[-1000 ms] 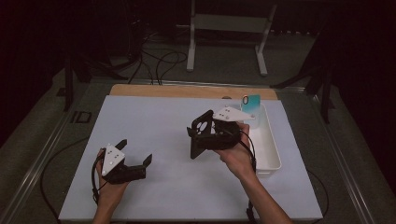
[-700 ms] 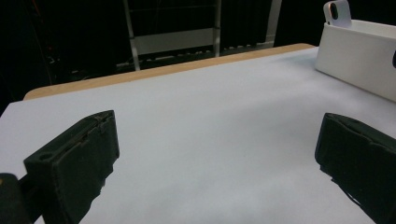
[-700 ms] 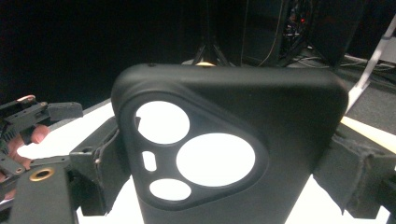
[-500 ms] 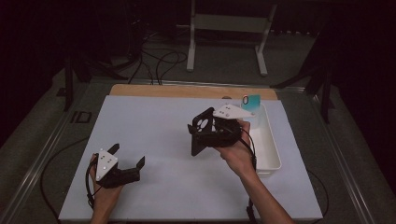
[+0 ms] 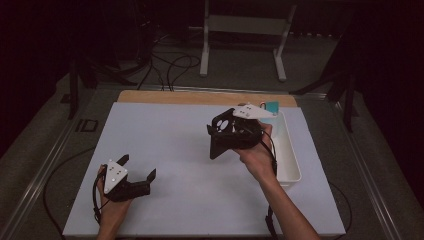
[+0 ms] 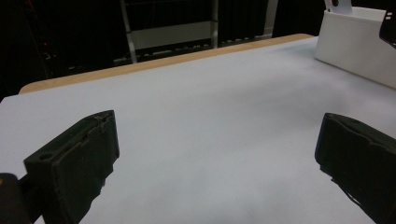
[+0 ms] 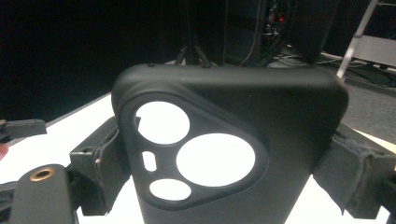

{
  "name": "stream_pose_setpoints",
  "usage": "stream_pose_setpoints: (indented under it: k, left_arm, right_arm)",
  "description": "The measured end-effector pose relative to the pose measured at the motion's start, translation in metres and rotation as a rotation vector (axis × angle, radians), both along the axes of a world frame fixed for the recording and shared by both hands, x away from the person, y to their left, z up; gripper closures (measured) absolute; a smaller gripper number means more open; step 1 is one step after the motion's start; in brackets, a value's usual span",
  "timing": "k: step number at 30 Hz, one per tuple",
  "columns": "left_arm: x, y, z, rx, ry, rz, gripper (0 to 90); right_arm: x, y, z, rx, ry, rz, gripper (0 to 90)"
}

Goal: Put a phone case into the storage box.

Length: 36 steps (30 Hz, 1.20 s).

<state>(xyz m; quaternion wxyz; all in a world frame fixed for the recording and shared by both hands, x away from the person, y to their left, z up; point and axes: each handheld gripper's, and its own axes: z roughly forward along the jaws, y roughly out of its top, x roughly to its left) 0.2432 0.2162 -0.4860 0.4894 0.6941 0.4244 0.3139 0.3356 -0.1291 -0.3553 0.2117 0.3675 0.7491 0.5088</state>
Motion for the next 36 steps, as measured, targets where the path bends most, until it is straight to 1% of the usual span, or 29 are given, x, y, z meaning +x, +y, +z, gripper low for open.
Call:
stream_pose_setpoints:
  k: [4,15,23,27,36]
  left_arm:
    - [0.0,0.0,0.0,0.002,-0.001,-0.001,0.1]
    - [0.0,-0.001,0.0,0.005,0.001,-0.003,0.1]
    - [-0.001,-0.002,0.0,0.006,-0.001,-0.003,0.1]
    - [-0.001,-0.001,0.0,0.005,-0.002,-0.002,0.1]
    - [-0.001,-0.002,0.0,0.004,-0.003,0.002,0.2]
  right_arm:
    - [0.005,-0.003,0.001,-0.001,0.002,-0.011,13.4]
    - [0.017,-0.013,0.006,-0.013,-0.016,-0.051,13.3]
    - [0.023,-0.019,0.008,-0.011,-0.018,-0.073,13.4]
    - [0.028,-0.023,0.01,-0.021,-0.025,-0.087,13.4]
    - [0.036,-0.03,0.01,-0.023,-0.023,-0.115,13.4]
